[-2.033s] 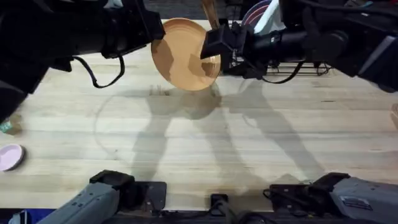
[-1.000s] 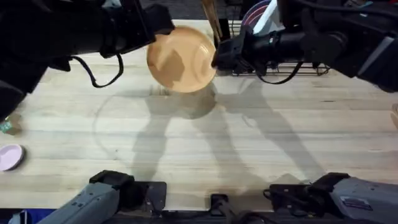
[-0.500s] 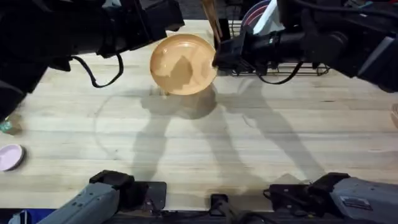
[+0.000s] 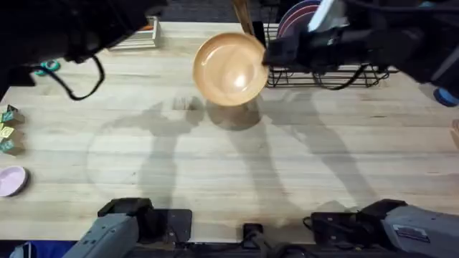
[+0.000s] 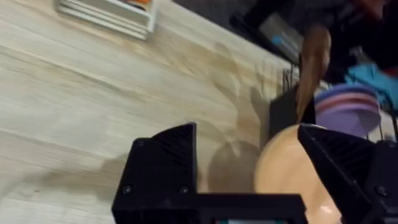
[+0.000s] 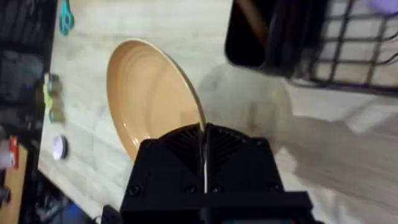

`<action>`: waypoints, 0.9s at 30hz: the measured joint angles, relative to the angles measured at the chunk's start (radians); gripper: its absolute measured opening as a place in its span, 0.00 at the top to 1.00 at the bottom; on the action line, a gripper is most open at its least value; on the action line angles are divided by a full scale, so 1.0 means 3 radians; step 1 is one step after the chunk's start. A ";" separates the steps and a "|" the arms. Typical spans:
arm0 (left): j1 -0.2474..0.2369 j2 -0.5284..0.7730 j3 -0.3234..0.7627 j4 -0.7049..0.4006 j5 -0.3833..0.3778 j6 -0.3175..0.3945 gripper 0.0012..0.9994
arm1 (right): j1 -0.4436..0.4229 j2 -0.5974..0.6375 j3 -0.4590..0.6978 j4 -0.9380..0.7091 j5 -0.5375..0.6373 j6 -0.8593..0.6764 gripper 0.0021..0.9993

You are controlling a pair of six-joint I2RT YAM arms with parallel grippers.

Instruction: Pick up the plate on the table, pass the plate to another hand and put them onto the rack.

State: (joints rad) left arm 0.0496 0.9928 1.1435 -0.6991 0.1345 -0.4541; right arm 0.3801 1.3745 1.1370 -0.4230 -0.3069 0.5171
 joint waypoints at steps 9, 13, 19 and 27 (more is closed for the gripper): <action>0.0259 -0.0059 0.0000 -0.0015 -0.0004 0.0000 0.01 | -0.0518 -0.0354 0.0103 0.0010 0.0001 -0.0411 0.97; 0.0259 -0.0059 0.0000 -0.0015 -0.0004 0.0000 0.01 | -0.0758 -0.0529 0.0143 0.0171 0.0003 -0.0570 0.97; 0.0259 -0.0059 0.0000 -0.0015 -0.0004 0.0000 0.01 | -0.1036 -0.0817 0.0155 0.0620 0.0014 -0.0869 0.97; 0.0259 -0.0059 0.0000 -0.0015 -0.0004 0.0000 0.01 | -0.1235 -0.1112 0.0191 0.0949 0.0117 -0.1438 0.97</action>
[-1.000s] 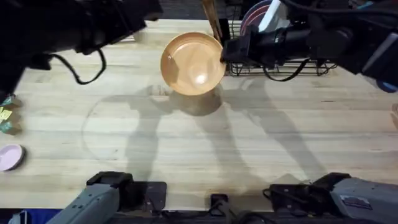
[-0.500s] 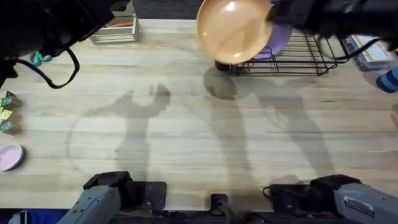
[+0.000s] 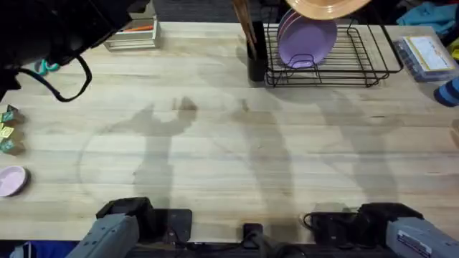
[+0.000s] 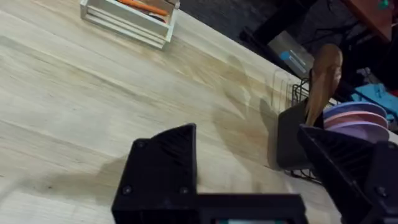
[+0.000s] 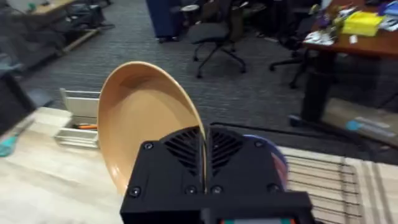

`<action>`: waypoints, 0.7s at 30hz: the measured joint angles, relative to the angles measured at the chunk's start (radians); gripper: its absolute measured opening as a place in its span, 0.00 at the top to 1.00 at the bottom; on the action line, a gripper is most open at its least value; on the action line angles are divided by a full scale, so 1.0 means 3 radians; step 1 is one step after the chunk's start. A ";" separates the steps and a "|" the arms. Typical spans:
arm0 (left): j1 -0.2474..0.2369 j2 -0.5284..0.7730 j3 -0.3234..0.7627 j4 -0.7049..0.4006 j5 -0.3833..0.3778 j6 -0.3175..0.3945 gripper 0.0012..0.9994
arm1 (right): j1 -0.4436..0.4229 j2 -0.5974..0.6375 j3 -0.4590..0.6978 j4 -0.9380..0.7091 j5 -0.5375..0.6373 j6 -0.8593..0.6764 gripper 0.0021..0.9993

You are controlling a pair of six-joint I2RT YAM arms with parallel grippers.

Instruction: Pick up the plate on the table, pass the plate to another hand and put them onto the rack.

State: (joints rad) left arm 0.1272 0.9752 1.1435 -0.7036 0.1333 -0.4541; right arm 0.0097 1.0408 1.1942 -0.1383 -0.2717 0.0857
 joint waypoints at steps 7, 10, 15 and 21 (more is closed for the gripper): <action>0.0000 0.0000 0.0000 0.0000 0.0000 0.0000 0.01 | -0.0034 0.0000 0.0000 -0.0001 0.0101 -0.0736 0.97; 0.0000 0.0000 0.0000 0.0000 0.0000 0.0000 0.01 | -0.0034 0.0000 0.0000 -0.0001 0.0120 -0.1276 0.97; 0.0000 0.0000 0.0000 0.0003 0.0000 0.0000 0.01 | -0.0034 0.0044 0.0000 -0.0001 0.0133 -0.2216 0.97; 0.0000 -0.0001 0.0000 0.0003 0.0000 0.0000 0.01 | -0.0034 0.0253 0.0000 -0.0001 0.0135 -0.3355 0.97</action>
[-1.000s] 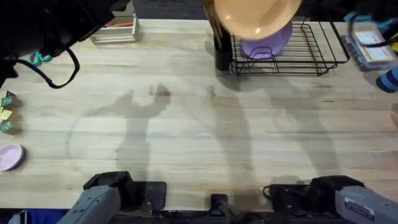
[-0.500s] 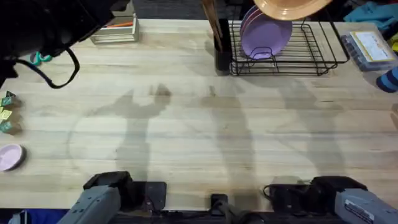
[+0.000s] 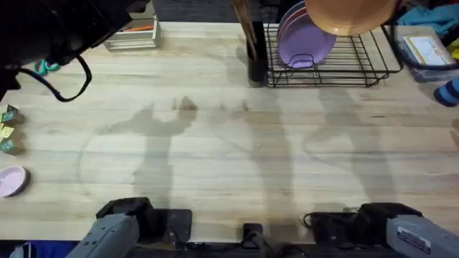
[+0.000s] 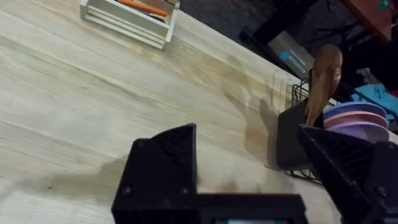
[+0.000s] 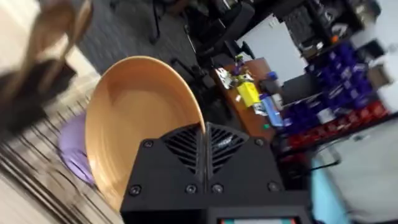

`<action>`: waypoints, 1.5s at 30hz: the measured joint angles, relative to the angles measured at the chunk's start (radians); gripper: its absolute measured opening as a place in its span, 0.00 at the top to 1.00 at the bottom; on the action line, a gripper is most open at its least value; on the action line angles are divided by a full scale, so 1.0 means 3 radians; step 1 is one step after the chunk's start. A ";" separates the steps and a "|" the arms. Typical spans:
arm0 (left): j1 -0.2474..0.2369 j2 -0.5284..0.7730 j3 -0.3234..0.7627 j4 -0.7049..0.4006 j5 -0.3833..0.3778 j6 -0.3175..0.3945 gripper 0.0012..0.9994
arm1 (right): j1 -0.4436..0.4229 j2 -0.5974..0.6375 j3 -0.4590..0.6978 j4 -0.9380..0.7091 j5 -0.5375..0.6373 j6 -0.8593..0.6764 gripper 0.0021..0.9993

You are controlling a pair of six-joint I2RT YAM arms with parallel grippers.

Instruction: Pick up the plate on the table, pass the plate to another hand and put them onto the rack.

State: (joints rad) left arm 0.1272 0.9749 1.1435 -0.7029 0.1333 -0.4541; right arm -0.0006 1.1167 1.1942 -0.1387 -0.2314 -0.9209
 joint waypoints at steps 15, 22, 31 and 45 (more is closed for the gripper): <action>0.0000 0.0001 0.0000 -0.0003 0.0000 0.0000 0.01 | 0.0197 0.0717 0.0000 0.0258 0.0022 -0.1885 0.97; 0.0000 0.0027 0.0000 -0.0036 0.0000 -0.0030 0.01 | 0.0323 0.0969 0.0000 0.0262 0.0022 -0.2122 0.97; 0.0000 0.0070 0.0000 -0.0042 0.0000 -0.0132 0.01 | 0.0323 0.1192 0.0000 0.0269 0.0091 -0.2446 0.97; 0.0000 0.0069 0.0000 -0.0041 0.0000 -0.0155 0.01 | 0.0323 0.1494 0.0000 0.0366 0.0099 -0.2545 0.97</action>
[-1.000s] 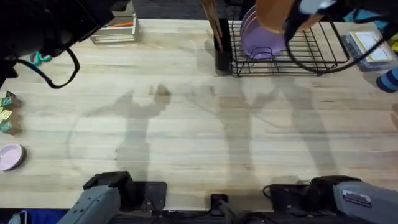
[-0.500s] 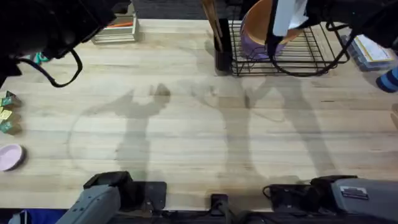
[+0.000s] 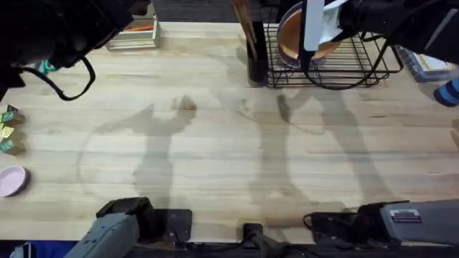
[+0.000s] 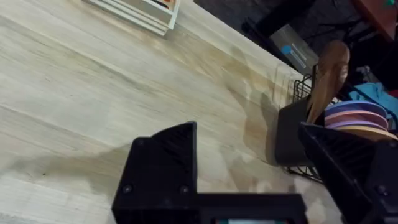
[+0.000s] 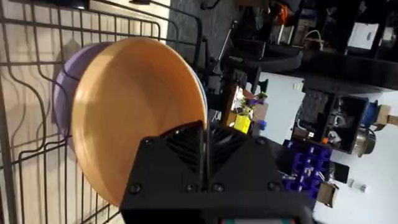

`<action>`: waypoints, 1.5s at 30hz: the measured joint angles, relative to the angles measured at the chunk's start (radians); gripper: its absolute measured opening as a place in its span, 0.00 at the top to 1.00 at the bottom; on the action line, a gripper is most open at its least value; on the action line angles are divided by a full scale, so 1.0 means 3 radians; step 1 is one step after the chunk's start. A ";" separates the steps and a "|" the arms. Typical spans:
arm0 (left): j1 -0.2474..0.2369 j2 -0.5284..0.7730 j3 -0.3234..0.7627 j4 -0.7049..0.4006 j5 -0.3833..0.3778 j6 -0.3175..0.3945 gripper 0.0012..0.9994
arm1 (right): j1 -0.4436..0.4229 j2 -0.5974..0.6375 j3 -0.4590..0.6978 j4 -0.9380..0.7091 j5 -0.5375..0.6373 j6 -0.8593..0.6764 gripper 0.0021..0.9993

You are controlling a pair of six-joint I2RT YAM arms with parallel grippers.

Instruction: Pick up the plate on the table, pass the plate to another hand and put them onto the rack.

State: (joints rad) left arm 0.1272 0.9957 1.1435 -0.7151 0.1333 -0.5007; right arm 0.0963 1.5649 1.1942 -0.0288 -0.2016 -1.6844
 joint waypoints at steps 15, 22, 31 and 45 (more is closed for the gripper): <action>0.0000 0.0000 0.0000 0.0000 0.0000 -0.0001 0.01 | 0.0018 0.0162 0.0006 -0.0371 0.0013 -0.0004 0.97; 0.0000 0.0000 0.0000 0.0000 0.0000 -0.0001 0.01 | 0.0028 0.0180 0.0048 -0.0445 0.0061 -0.0026 0.95; 0.0000 0.0000 0.0000 -0.0023 0.0000 -0.0001 0.01 | 0.0050 0.0195 0.0050 -0.0558 0.0249 -0.0037 0.00; 0.0000 0.0000 0.0000 -0.0024 0.0000 -0.0001 0.01 | 0.0086 0.0191 0.0050 -0.0646 0.0275 0.0331 0.00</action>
State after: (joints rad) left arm 0.1272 0.9958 1.1435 -0.7223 0.1333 -0.5011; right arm 0.1222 1.6222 1.2091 -0.2225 -0.1192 -1.5850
